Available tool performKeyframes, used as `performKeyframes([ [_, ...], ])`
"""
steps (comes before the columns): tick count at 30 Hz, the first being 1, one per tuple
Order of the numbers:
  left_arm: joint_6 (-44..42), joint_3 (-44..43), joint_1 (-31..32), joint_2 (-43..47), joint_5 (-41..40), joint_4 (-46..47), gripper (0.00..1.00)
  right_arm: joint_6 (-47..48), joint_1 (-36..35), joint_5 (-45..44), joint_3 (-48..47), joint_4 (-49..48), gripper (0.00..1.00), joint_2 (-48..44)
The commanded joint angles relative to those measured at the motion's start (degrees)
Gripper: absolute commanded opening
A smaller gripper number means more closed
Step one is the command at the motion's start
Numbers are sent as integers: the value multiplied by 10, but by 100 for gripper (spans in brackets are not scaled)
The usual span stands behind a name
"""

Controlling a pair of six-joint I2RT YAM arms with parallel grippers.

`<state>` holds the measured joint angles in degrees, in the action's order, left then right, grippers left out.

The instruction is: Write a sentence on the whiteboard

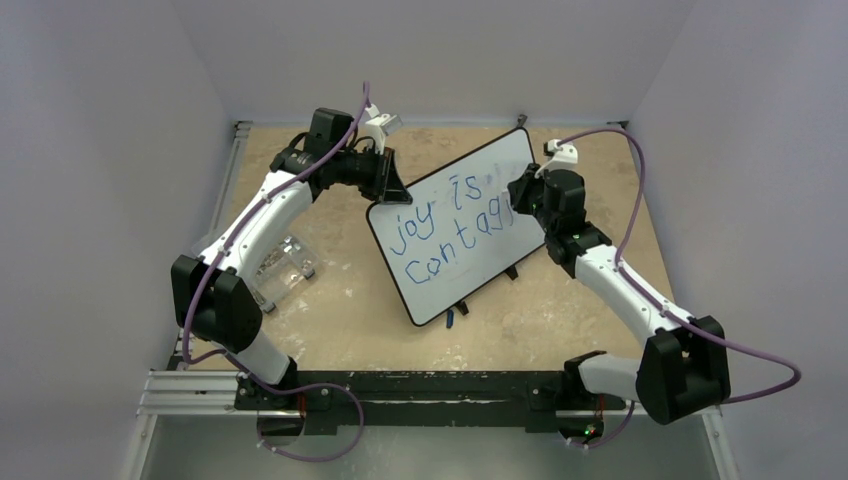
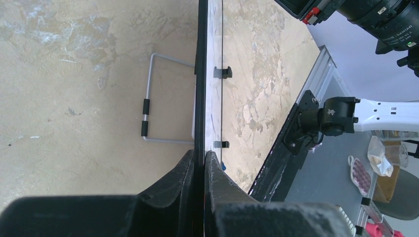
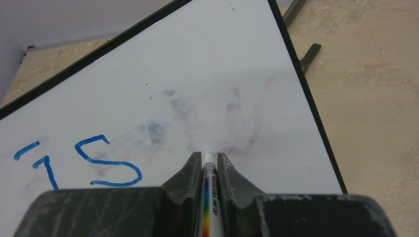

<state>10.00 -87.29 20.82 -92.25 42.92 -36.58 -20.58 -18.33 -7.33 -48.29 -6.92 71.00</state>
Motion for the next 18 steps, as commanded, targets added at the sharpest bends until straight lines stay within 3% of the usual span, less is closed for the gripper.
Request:
performKeyframes([
  [1, -32, -6, 0, 21, -20, 32, 0, -4, 1, 0, -14, -29, 0, 2],
  [18, -32, -7, 0, 20, -20, 31, 0, 9, 8, -19, -19, 0, 0, -27],
])
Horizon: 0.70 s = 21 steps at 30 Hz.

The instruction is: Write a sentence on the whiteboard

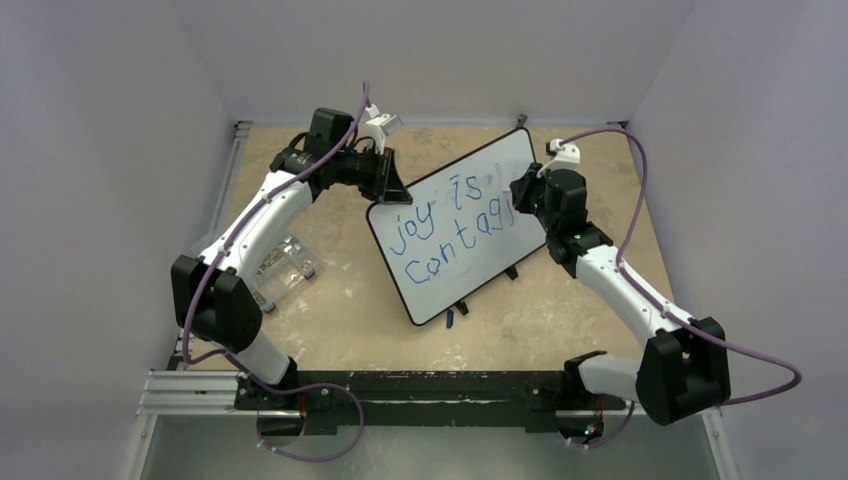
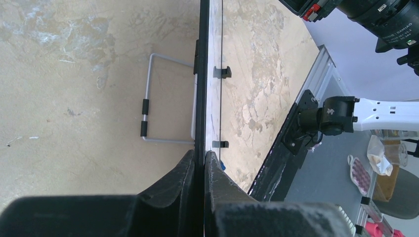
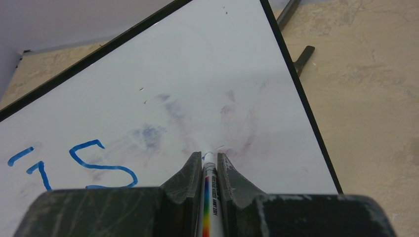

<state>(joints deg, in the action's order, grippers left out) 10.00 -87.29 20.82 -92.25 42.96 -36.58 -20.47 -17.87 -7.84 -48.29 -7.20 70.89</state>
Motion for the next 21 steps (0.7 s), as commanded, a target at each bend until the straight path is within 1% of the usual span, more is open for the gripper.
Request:
performKeyframes([
  [1, -31, -7, 0, 19, -19, 31, 0, 7, 5, -18, -18, 7, 0, -32],
  [7, -32, -7, 0, 20, -20, 31, 0, 6, 15, -25, -5, 10, 0, -51],
  [21, -33, -7, 0, 19, -23, 30, 0, 6, 55, 2, 9, -8, 0, -27],
])
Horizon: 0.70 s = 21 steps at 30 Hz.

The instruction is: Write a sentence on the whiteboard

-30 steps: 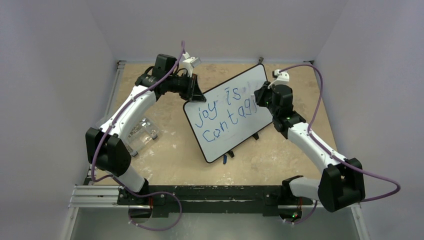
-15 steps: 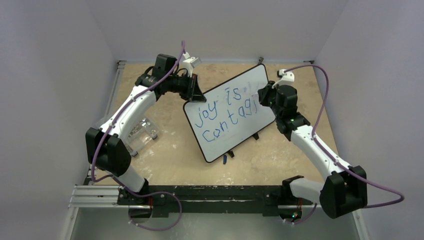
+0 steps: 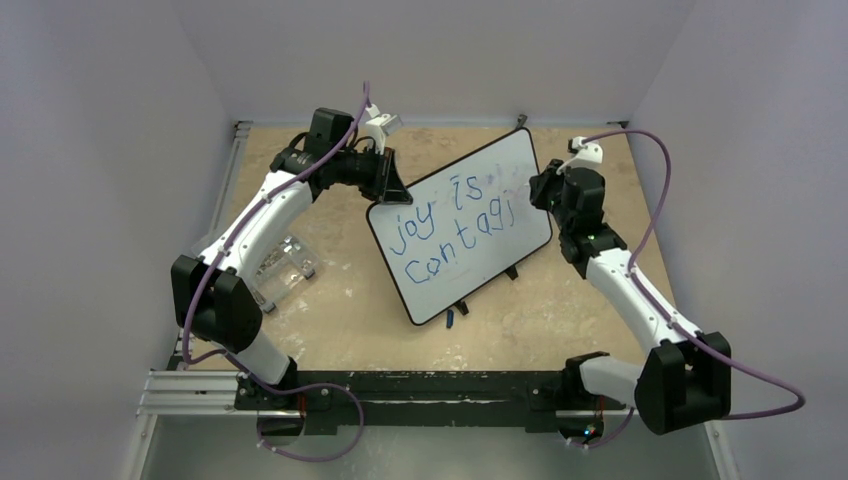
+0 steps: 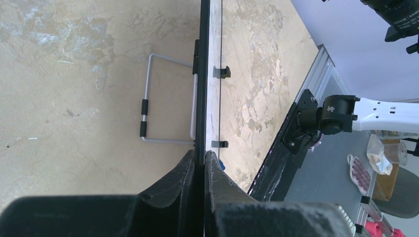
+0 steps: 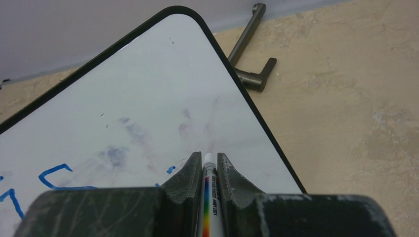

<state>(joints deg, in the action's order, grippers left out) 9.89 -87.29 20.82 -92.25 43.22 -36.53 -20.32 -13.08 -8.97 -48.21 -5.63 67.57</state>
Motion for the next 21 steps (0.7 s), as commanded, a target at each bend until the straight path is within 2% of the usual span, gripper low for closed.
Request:
performKeyframes([
  [1, -32, -7, 0, 19, -26, 29, 0, 4, 9, 15, 8, -25, 0, 9],
  [21, -33, -7, 0, 19, -27, 28, 0, 1, 12, 80, 24, -45, 0, 35],
])
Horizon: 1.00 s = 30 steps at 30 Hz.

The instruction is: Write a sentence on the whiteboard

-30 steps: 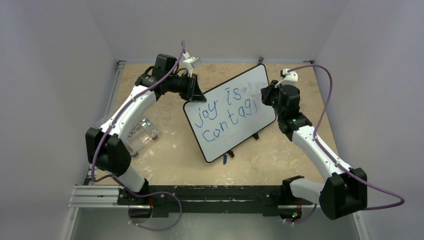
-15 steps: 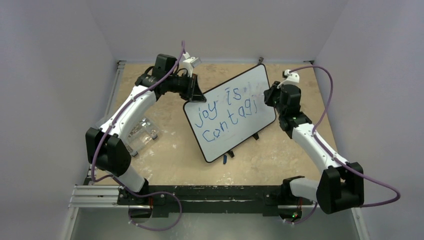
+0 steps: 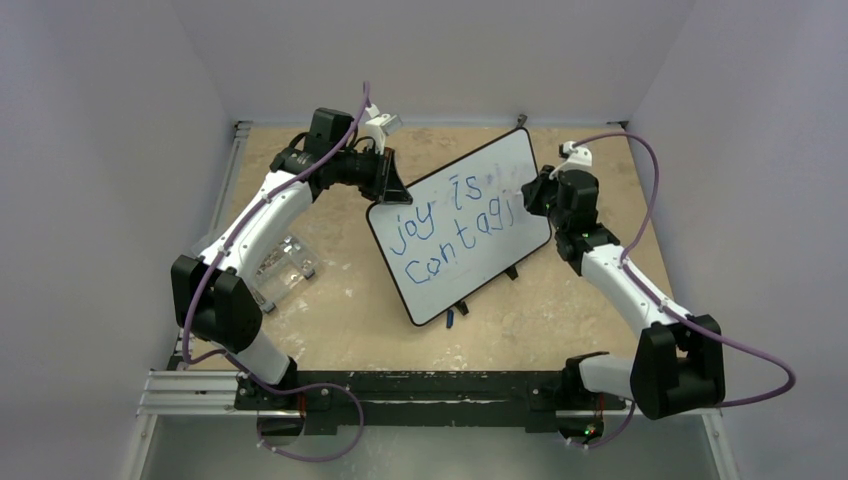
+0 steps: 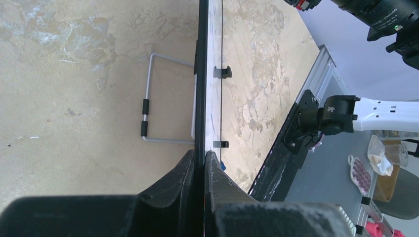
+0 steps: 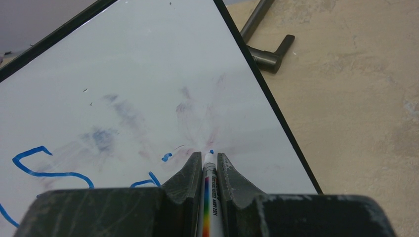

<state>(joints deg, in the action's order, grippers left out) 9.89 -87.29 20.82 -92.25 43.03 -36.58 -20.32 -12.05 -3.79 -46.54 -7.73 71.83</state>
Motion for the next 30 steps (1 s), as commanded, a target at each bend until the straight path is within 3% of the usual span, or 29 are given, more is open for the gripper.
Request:
performKeyframes([
  [1, -33, -7, 0, 19, -25, 28, 0, 1, 1, 32, 9, -25, 0, -7],
  [17, -32, -7, 0, 21, -24, 29, 0, -6, 1, 29, 75, -21, 0, -35],
  [30, -32, -6, 0, 21, -24, 29, 0, 9, 1, -19, 4, 6, 0, 15],
])
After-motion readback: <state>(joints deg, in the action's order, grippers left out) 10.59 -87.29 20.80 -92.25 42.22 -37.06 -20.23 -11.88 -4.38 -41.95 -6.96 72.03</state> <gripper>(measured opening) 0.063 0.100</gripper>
